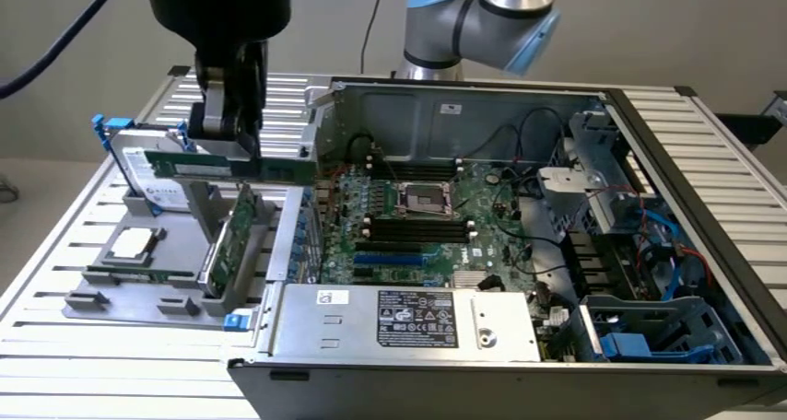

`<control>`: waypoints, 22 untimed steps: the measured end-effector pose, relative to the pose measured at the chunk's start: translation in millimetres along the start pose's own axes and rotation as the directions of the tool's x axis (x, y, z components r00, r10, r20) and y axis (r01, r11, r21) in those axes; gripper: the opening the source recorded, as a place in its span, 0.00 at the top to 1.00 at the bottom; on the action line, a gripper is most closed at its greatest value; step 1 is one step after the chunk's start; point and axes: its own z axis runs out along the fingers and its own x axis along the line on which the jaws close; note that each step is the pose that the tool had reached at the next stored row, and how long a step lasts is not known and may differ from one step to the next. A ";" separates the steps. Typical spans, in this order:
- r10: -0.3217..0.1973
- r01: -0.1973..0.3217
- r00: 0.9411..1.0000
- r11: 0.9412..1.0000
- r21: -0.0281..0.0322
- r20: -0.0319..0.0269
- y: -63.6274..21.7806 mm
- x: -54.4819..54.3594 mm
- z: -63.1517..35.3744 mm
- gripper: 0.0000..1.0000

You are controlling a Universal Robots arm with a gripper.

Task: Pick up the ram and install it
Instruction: 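Pick up the ram and move it above insertion slot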

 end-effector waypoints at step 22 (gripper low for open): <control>-0.046 0.046 0.999 0.999 -0.001 -0.005 -71.1 5.0 -10.0 0.86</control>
